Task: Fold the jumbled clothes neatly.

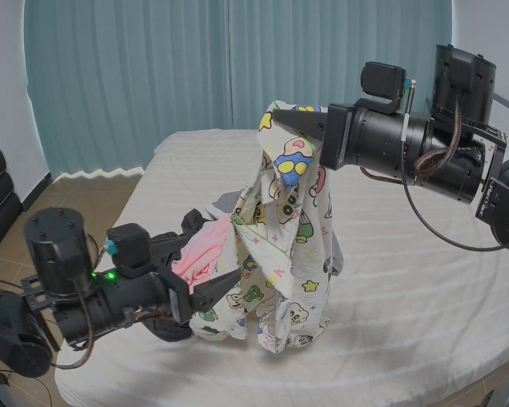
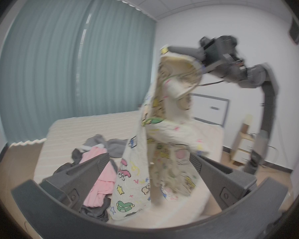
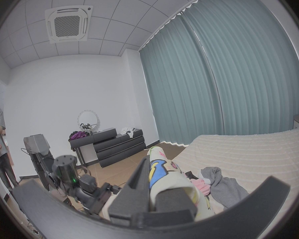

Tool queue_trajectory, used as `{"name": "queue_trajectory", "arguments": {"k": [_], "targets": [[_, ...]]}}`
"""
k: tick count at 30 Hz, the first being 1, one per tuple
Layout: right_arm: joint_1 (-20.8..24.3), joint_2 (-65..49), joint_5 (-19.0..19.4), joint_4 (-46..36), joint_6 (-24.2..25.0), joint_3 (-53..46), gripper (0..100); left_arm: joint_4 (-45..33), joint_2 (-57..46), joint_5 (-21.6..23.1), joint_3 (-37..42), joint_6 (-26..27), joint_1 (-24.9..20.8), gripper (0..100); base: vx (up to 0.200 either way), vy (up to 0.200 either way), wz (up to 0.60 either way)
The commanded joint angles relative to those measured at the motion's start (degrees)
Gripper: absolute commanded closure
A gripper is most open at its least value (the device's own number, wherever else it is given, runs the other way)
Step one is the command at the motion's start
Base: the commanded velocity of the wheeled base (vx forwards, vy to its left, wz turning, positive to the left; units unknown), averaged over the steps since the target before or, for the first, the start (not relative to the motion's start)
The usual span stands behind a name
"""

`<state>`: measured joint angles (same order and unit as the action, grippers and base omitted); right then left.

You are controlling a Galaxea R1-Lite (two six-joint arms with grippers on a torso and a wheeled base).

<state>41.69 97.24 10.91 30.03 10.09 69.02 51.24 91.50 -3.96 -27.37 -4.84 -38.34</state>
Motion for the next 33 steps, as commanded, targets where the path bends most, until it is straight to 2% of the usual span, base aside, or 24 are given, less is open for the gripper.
{"name": "queue_trajectory", "arguments": {"k": [1, 4, 9, 11, 13, 16, 26, 28, 33], "targets": [[0.2, 0.4, -0.1, -0.1, 0.0, 0.7, 100, 4.2, 13.5, -8.6, -5.7, -3.1, -4.6, 0, 0.0, 0.0, 0.0], [0.2, 0.3, -0.1, -0.1, 0.0, 0.7, 100, 4.2, 14.9, -9.6, -7.8, -3.0, -4.5, 0, 0.0, 0.0, 0.0], [0.3, 0.1, -0.1, -0.1, 0.0, 1.3, 100, 4.4, 19.9, -14.7, -13.0, -2.6, -3.9, 0, 0.0, 0.0, 0.0], [0.3, 0.1, -0.1, -0.1, 0.0, 1.3, 100, 4.4, 19.9, -14.7, -13.0, -2.6, -3.9, 0, 0.0, 0.0, 0.0], [0.4, 0.0, -0.1, -0.1, 0.0, 1.1, 100, 4.3, 23.7, -15.8, -15.4, -2.3, -2.3, 0, 0.0, 0.0, 0.0], [0.2, -0.3, -0.1, -0.1, 0.0, 0.7, 100, 4.3, 24.6, -18.4, -14.6, -0.1, -0.4, 0, 0.0, 0.0, 0.0], [-0.2, -0.3, -0.1, -0.1, 0.0, 0.6, 100, 4.4, 27.0, -17.5, -11.9, 0.0, 1.9, 0, 0.0, 0.0, 0.0], [-1.1, -0.8, -0.1, -0.1, 0.0, 0.1, 100, 5.5, 27.4, -14.8, -8.8, -0.1, 2.9, 0, 0.0, 0.0, 0.0], [-1.6, -1.0, 0.0, -0.1, 0.0, 0.1, 100, 11.6, 31.6, -14.2, -7.6, -0.1, 3.5, 0, 0.0, 0.0, 0.0]]}}
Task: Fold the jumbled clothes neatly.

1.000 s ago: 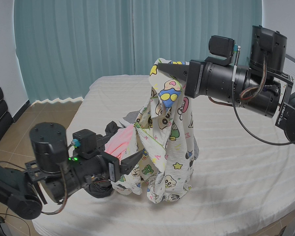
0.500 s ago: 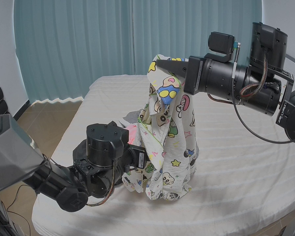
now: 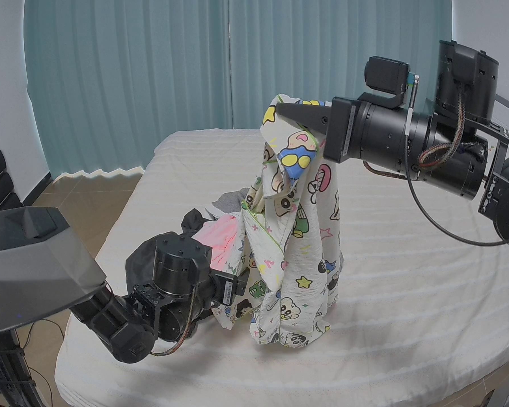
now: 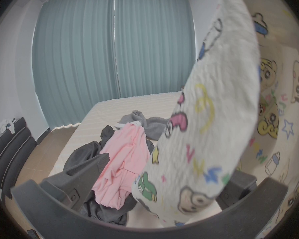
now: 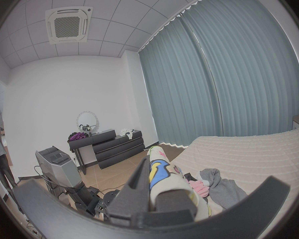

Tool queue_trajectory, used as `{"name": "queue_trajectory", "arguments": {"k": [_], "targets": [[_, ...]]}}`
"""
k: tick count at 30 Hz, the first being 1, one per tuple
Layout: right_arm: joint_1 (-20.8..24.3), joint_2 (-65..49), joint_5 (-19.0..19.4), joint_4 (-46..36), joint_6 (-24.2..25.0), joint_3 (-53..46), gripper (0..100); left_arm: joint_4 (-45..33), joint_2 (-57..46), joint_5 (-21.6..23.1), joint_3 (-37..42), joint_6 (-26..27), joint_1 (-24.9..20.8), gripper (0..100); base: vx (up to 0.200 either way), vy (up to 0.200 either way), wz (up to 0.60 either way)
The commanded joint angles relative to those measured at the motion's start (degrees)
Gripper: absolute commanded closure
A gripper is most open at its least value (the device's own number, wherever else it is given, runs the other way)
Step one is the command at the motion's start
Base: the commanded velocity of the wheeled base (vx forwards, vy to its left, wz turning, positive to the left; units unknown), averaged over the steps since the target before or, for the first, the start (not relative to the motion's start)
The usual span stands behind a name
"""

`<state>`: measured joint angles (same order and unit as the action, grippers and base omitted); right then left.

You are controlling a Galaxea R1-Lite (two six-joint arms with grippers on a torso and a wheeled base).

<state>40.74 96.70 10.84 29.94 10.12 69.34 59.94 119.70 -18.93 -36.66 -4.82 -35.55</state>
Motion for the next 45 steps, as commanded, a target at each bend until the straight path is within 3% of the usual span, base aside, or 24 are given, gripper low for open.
{"name": "queue_trajectory", "arguments": {"k": [1, 6, 9, 12, 13, 16, 23, 26, 36, 43, 45], "targets": [[-0.7, -0.5, 0.1, -0.1, 0.0, -0.3, 100, 4.0, 4.2, 0.8, 1.9, 0.0, 0.7, 0, 0.0, 0.0, 0.0], [-0.7, -0.4, 0.1, -0.1, 0.0, -0.3, 100, 7.0, 7.4, 1.2, 1.7, 0.0, 0.7, 0, 0.0, 0.0, 0.0], [-0.8, -0.2, 0.1, -0.1, 0.0, -0.3, 100, 9.0, 8.4, 4.4, 1.9, -0.2, 0.2, 0, 0.0, 0.0, 0.0], [-0.8, -0.1, 0.1, -0.1, 0.0, -0.3, 100, 9.0, 8.7, 4.7, 2.0, -0.3, 0.1, 0, 0.0, 0.0, 0.0], [-0.8, -0.1, 0.1, -0.1, 0.0, -0.3, 100, 9.0, 9.3, 4.8, 1.9, -0.4, 0.2, 100, 0.0, 0.0, 0.0], [-0.9, -0.3, 0.1, 0.0, 0.1, -0.3, 100, 9.0, 9.8, 4.8, 2.2, -0.5, 0.4, 100, 0.0, 0.0, 0.0], [-2.4, -3.1, 0.1, -0.1, 3.7, -4.1, 100, 9.1, 7.2, 4.7, 4.2, -9.2, 0.8, 100, 0.0, 0.0, 0.0], [-6.3, -5.3, 0.4, 0.2, 4.2, -8.6, 100, 9.8, 1.2, 4.8, 7.5, -13.6, 3.4, 100, 0.0, 0.0, 0.0], [-16.5, -10.9, 0.1, 0.4, 4.1, -20.5, 100, 12.0, -17.5, 4.3, 8.5, -14.2, 10.6, 100, 0.0, 0.0, 0.0], [-19.4, -11.7, -0.2, 0.4, 4.0, -24.2, 100, 9.8, -26.0, 3.6, 6.4, -12.6, 12.7, 100, 0.0, 0.0, 0.0], [-20.3, -11.5, -0.2, 0.6, 4.2, -24.0, 100, 6.7, -29.4, 2.1, 4.5, -9.8, 12.8, 100, 0.0, 0.0, 0.0]]}}
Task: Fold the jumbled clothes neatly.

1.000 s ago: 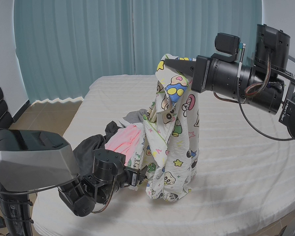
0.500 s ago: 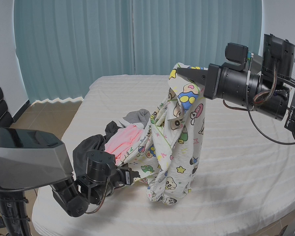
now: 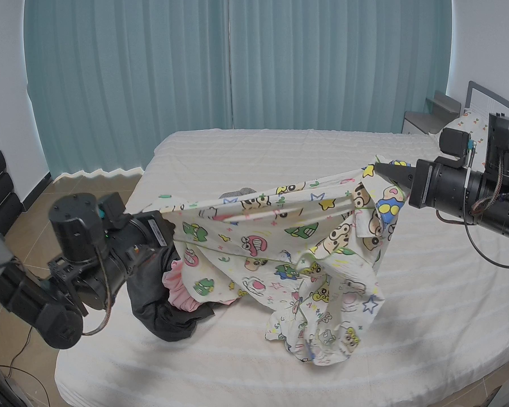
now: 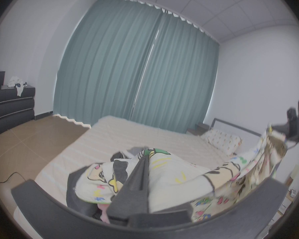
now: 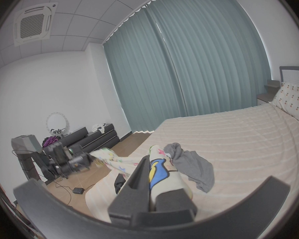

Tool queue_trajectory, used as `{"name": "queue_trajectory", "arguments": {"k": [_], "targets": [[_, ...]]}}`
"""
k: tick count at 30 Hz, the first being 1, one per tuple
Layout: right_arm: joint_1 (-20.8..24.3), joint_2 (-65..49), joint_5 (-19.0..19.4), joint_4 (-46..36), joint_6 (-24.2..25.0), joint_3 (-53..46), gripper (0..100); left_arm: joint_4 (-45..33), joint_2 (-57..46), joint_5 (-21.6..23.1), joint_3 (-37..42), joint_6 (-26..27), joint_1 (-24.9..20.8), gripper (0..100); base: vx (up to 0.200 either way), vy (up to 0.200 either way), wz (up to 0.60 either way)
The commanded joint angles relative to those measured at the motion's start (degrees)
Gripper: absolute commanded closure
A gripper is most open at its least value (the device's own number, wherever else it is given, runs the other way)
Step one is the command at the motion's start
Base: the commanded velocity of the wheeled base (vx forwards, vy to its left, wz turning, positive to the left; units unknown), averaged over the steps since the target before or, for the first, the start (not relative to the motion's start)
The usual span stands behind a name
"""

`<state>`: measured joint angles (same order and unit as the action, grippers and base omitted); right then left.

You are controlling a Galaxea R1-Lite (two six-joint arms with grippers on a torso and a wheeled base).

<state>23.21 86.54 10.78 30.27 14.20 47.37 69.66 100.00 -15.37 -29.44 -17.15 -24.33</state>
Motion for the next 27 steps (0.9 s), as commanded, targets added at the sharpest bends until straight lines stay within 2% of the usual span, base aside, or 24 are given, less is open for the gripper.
{"name": "queue_trajectory", "arguments": {"k": [1, 5, 6, 8, 12, 15, 18, 22, 27], "targets": [[-2.8, -1.5, -0.1, 0.2, 0.1, -1.9, 100, -3.3, -10.1, -1.4, -3.0, 2.7, 1.6, 100, 0.0, 0.0, 0.0], [-2.9, -2.6, -0.1, 2.0, 0.2, -0.2, 100, -7.9, -14.0, -1.5, -6.5, 5.2, 1.0, 100, 0.0, 0.0, 0.0], [-2.6, -3.8, -0.4, 3.7, 0.2, 1.7, 100, -12.8, -15.8, -1.5, -8.9, 5.7, 1.0, 100, 0.0, 0.0, 0.0], [-2.4, -5.1, -1.0, 4.0, 0.2, 3.8, 100, -17.9, -17.7, -1.4, -11.2, 5.7, 0.9, 100, 0.0, 0.0, 0.0], [-0.6, -8.1, -1.2, 3.7, 0.2, 8.9, 100, -24.6, -20.2, -1.2, -12.7, 5.7, -0.6, 100, 0.0, 0.0, 0.0], [0.3, -10.0, -1.2, 3.3, 0.2, 10.7, 100, -25.0, -21.0, -1.2, -12.0, 5.5, -2.6, 100, 0.0, 0.0, 0.0], [3.8, -12.4, -1.2, 0.9, 0.2, 7.6, 100, -24.9, -21.2, -1.5, -9.5, 5.5, -4.5, 100, 0.0, 0.0, 0.0], [4.0, -13.2, -1.0, 1.0, 0.5, 4.6, 100, -24.7, -20.9, -1.6, -7.0, 5.5, -4.5, 100, 0.0, 0.0, 0.0], [3.9, -13.6, -0.9, 0.9, 6.2, 7.2, 100, -24.6, -21.1, -1.7, -6.0, 5.4, -4.5, 100, 0.0, 0.0, 0.0]]}}
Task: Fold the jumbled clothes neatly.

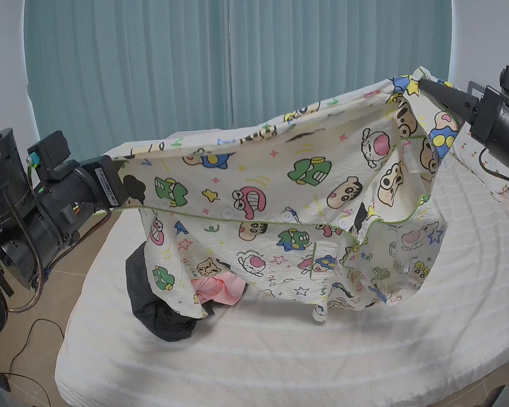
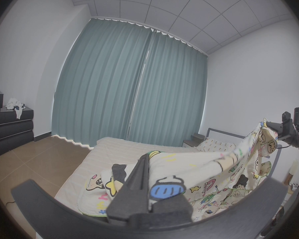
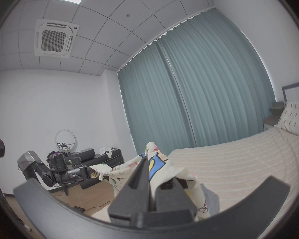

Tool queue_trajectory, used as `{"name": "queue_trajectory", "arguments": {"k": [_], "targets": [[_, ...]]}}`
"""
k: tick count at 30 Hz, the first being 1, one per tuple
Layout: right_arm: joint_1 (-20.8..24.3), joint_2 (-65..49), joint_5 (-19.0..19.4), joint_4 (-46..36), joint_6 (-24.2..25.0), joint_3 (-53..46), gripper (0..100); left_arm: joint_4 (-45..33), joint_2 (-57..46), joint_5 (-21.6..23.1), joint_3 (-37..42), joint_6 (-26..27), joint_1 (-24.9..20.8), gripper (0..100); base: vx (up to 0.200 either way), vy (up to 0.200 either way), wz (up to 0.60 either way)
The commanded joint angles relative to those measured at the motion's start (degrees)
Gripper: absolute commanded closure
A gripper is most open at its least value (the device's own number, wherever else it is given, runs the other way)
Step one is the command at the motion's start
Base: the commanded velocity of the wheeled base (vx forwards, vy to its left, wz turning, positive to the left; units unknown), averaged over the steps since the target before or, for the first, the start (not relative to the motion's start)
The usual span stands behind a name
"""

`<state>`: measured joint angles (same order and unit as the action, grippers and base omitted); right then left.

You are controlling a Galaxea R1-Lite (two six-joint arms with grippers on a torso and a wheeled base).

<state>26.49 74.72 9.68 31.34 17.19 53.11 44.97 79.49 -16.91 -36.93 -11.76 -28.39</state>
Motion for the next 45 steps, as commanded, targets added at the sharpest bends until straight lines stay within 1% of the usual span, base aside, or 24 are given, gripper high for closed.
{"name": "queue_trajectory", "arguments": {"k": [1, 6, 11, 26, 45], "targets": [[0.7, -1.8, 0.2, -0.1, 3.2, 1.5, 100, 0.1, -0.6, -0.1, 1.5, 0.0, -0.4, 100, 0.0, 0.0, 0.0], [0.7, -1.6, 0.5, -0.1, 4.2, 0.4, 100, 0.1, -0.7, -0.1, 2.6, 0.0, -0.4, 100, -0.16, 0.0, 0.0], [0.7, -1.8, 0.9, -0.1, 7.1, 0.6, 100, 0.2, -0.7, -0.1, 2.9, 0.1, -0.4, 100, -0.2, 0.0, 0.0], [0.8, -3.2, 1.2, -0.1, 7.8, 0.3, 100, 0.5, -1.8, -0.1, 3.9, -0.5, -0.5, 100, 0.0, 0.0, 0.0], [0.8, -3.4, 1.2, -0.2, 7.8, -0.6, 100, 0.6, -1.7, 0.0, 4.0, -0.2, -1.8, 100, 0.0, -0.2, 0.0]]}}
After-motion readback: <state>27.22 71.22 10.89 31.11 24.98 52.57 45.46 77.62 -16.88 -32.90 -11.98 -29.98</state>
